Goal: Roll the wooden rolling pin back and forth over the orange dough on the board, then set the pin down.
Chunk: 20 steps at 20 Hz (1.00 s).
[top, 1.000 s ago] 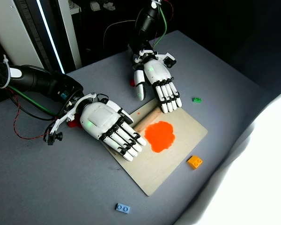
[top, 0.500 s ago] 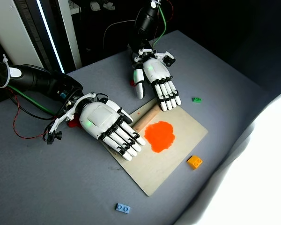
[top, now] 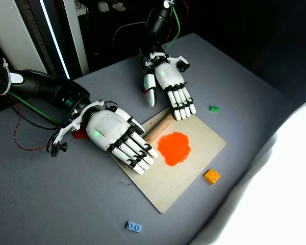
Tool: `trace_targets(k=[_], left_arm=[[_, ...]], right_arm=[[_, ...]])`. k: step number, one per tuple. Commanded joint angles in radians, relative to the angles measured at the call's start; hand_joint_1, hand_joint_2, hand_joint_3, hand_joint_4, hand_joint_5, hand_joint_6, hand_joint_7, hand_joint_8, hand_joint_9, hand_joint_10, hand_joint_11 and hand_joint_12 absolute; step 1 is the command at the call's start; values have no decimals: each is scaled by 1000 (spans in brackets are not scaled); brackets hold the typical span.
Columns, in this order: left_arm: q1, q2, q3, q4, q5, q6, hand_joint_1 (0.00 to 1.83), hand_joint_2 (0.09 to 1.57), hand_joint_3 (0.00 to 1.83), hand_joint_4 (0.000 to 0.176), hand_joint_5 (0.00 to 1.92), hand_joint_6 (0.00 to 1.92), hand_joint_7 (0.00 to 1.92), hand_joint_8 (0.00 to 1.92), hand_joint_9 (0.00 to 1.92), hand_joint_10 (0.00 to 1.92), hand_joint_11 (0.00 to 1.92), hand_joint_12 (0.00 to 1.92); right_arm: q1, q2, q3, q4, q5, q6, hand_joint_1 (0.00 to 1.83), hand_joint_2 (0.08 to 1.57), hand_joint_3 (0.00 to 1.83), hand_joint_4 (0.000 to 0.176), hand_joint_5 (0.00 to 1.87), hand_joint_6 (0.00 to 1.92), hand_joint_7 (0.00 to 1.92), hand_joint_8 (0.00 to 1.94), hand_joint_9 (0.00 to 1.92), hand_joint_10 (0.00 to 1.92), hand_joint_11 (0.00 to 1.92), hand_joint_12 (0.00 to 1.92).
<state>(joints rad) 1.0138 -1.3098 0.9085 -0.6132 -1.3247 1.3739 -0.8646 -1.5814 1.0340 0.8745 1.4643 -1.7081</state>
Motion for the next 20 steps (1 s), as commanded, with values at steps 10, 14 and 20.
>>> trace_targets(k=[10, 14, 20], left_arm=[[-30, 5, 16, 54, -86, -16, 0, 1492, 0, 0, 118, 6, 167, 2, 95, 5, 12, 27], [-66, 13, 30, 54, -57, -24, 0, 1495, 1, 0, 112, 2, 157, 0, 86, 1, 11, 33], [-122, 59, 36, 49, 24, -25, 0, 1500, 1, 0, 119, 4, 156, 1, 84, 1, 0, 46]], right_arm=[[18, 5, -2, -68, 62, -6, 0, 1463, 0, 0, 230, 14, 271, 3, 204, 4, 0, 386], [18, 5, -2, -70, 62, -6, 0, 1468, 1, 0, 238, 15, 282, 5, 211, 7, 0, 403], [23, 7, -2, -75, 64, -7, 0, 1467, 1, 0, 231, 8, 283, 2, 221, 8, 0, 380]])
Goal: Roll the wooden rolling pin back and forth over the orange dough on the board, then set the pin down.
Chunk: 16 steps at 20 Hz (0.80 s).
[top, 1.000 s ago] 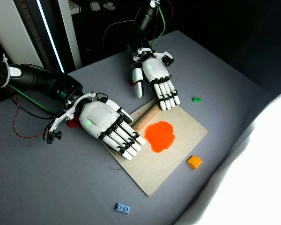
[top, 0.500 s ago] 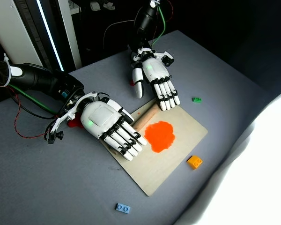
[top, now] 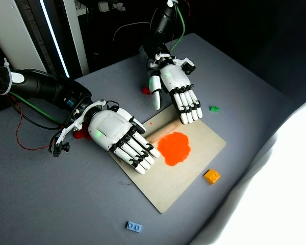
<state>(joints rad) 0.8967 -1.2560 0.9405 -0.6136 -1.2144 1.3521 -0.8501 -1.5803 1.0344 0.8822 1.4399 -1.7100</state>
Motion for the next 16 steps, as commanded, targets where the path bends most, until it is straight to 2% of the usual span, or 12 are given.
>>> trace_targets(k=[1, 6, 7, 9, 11, 16], left_arm=[[-7, 8, 4, 48, -82, -3, 0, 1500, 1, 0, 128, 7, 164, 4, 89, 3, 0, 41], [-33, 33, -7, 34, -51, 10, 0, 1496, 0, 0, 120, 2, 167, 2, 91, 2, 0, 28], [-37, 35, -9, 33, -49, 12, 0, 1498, 0, 0, 122, 3, 168, 2, 92, 3, 0, 26], [-47, 45, -14, 33, -27, 22, 0, 1497, 0, 0, 117, 0, 167, 1, 92, 2, 0, 29], [-59, 58, -19, 33, -2, 35, 0, 1497, 0, 0, 110, 0, 163, 0, 89, 1, 0, 29], [-111, 81, -16, 22, 142, 102, 0, 1496, 0, 0, 106, 2, 157, 0, 84, 2, 0, 15]], right_arm=[[10, 6, -2, -84, 89, -5, 0, 1466, 1, 0, 234, 9, 284, 3, 223, 9, 0, 383], [25, 11, -2, -128, 96, -1, 0, 1466, 0, 0, 204, 3, 257, 2, 211, 1, 0, 355], [32, 13, -2, -134, 98, 1, 0, 1464, 0, 0, 220, 9, 272, 5, 222, 5, 0, 411], [49, 17, -2, -135, 101, 3, 0, 1467, 1, 0, 216, 6, 263, 1, 213, 1, 0, 386], [61, 21, -2, -135, 102, 4, 0, 1467, 0, 0, 229, 10, 278, 5, 229, 7, 0, 439], [76, 30, -2, -135, 102, 6, 0, 1468, 1, 0, 237, 10, 297, 6, 239, 7, 0, 483]])
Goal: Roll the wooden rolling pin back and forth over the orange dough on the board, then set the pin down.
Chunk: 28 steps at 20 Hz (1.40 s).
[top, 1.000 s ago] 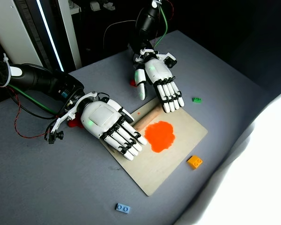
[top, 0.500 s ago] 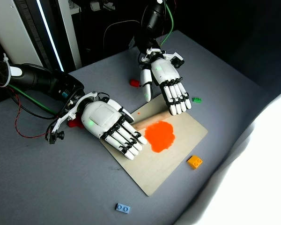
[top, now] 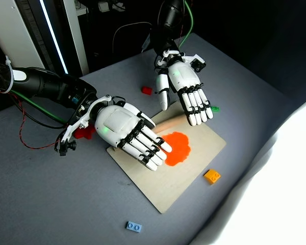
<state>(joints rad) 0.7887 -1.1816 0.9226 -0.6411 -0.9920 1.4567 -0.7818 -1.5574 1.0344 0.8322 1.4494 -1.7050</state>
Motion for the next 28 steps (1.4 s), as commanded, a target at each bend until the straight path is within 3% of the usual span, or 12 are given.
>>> trace_targets(k=[1, 5, 13, 18, 20, 22, 25, 26, 27, 28], left_arm=[[-16, 8, 3, 42, -53, 14, 0, 1496, 0, 0, 101, 0, 155, 0, 83, 1, 2, 17], [-85, 29, 5, 23, 74, 77, 0, 1495, 0, 0, 105, 2, 160, 2, 83, 2, 3, 20], [-246, 141, -1, 9, 242, 140, 0, 1498, 1, 0, 121, 7, 158, 5, 85, 5, 0, 33], [-339, 223, -62, -120, 381, 311, 0, 1471, 0, 0, 102, 5, 149, 4, 85, 4, 0, 62], [-384, 248, -89, -179, 436, 375, 0, 1422, 0, 0, 209, 21, 262, 11, 170, 19, 0, 274], [-415, 257, -102, -234, 488, 434, 0, 1396, 0, 0, 458, 88, 544, 47, 412, 75, 0, 795], [-469, 265, -120, -274, 528, 473, 0, 1393, 0, 0, 503, 73, 591, 23, 455, 57, 0, 869], [-482, 267, -127, -279, 528, 474, 42, 1393, 0, 0, 681, 119, 774, 78, 647, 140, 80, 1065], [-491, 270, -133, -289, 528, 478, 42, 1393, 0, 0, 681, 119, 774, 78, 647, 140, 80, 1065], [-503, 271, -139, -306, 528, 491, 25, 1410, 1, 0, 769, 186, 849, 242, 705, 485, 229, 1264]], right_arm=[[11, 9, -2, -85, 93, 2, 0, 1470, 1, 0, 224, 4, 280, 3, 229, 3, 0, 449], [30, 19, -2, -85, 92, 5, 0, 1471, 1, 0, 223, 2, 275, 0, 230, 2, 0, 440], [69, 78, -3, -85, 54, 9, 0, 1471, 0, 0, 202, 1, 268, 2, 212, 3, 0, 351], [101, 131, -3, -85, 3, 35, 0, 1441, 0, 0, 254, 15, 312, 8, 241, 9, 0, 434], [123, 152, -2, -85, -10, 49, 0, 1382, 0, 0, 333, 41, 369, 18, 280, 21, 0, 614], [136, 168, -2, -89, -34, 64, 0, 1334, 0, 0, 568, 141, 683, 117, 586, 167, 0, 1307], [141, 206, -3, -143, -82, 105, 0, 1321, 0, 0, 583, 187, 738, 97, 586, 286, 0, 1391], [141, 214, -3, -159, -82, 109, 0, 1315, 0, 0, 764, 327, 934, 210, 660, 671, 134, 1560], [141, 221, -4, -169, -80, 114, 0, 1315, 0, 0, 764, 327, 934, 210, 660, 671, 134, 1560], [141, 233, -8, -175, -86, 135, 0, 1333, 3, 0, 838, 614, 875, 741, 607, 1207, 276, 1793]])
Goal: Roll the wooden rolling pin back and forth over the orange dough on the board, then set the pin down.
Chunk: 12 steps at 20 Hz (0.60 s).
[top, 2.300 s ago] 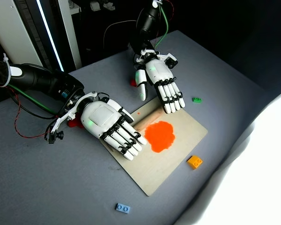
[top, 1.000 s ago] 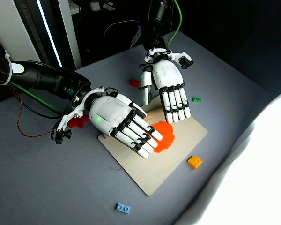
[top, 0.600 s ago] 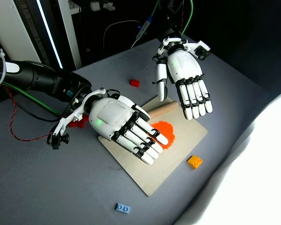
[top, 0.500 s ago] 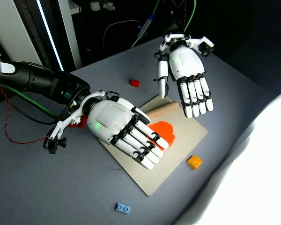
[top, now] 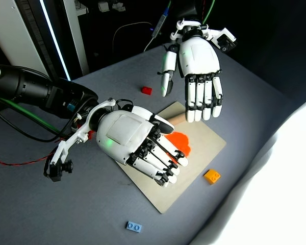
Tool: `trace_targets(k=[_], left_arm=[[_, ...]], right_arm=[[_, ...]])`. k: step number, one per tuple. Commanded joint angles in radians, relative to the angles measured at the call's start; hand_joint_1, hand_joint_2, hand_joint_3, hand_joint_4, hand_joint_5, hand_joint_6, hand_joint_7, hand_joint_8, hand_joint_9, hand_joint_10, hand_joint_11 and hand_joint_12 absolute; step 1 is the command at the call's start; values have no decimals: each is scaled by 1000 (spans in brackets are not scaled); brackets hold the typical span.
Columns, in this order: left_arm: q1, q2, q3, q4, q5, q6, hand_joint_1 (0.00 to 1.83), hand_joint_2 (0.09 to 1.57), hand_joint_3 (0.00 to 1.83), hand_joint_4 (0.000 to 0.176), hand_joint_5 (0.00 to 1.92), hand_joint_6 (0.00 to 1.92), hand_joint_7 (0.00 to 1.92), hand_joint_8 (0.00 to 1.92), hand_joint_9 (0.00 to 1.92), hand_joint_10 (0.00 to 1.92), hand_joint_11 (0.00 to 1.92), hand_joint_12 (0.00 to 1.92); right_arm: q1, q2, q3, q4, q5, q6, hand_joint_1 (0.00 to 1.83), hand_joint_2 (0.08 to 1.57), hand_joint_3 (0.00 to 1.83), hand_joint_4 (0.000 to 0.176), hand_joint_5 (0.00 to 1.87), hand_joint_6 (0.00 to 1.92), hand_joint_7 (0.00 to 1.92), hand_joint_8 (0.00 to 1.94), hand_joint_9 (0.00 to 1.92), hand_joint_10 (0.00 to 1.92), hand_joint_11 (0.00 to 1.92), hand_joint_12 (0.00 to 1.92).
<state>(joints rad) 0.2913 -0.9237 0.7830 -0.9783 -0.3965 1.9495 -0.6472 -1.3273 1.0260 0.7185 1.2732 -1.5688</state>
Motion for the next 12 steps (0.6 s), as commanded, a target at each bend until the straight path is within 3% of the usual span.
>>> trace_targets(k=[1, 3, 5, 8, 12], left_arm=[[-19, 14, -4, 10, -67, 19, 27, 1430, 1, 0, 754, 348, 709, 702, 593, 908, 266, 1403], [-37, 15, -14, -13, -62, 44, 15, 1445, 0, 0, 703, 595, 650, 917, 543, 1093, 270, 1498], [-43, 16, -25, -19, -56, 47, 0, 1481, 3, 0, 645, 945, 586, 1220, 474, 1396, 282, 1693], [-51, 19, -30, -21, -47, 47, 8, 1513, 4, 0, 637, 1039, 629, 1261, 530, 1439, 291, 1764], [-56, 22, -28, -21, -45, 46, 79, 1512, 0, 0, 609, 1186, 638, 1318, 551, 1503, 313, 1791]], right_arm=[[6, 13, 0, -67, 83, 15, 0, 1349, 3, 0, 776, 858, 742, 1140, 534, 1497, 324, 1914], [8, 29, 0, -85, 73, 55, 0, 1353, 2, 0, 777, 937, 753, 1217, 564, 1548, 370, 1921], [15, 52, 0, -116, 37, 137, 0, 1375, 3, 0, 743, 1135, 782, 1295, 613, 1616, 409, 1921], [28, 80, 0, -124, -2, 205, 0, 1392, 4, 0, 715, 1288, 823, 1290, 651, 1642, 451, 1921], [42, 135, 0, -230, -95, 312, 0, 1421, 5, 0, 714, 1331, 873, 1273, 680, 1666, 466, 1921]])
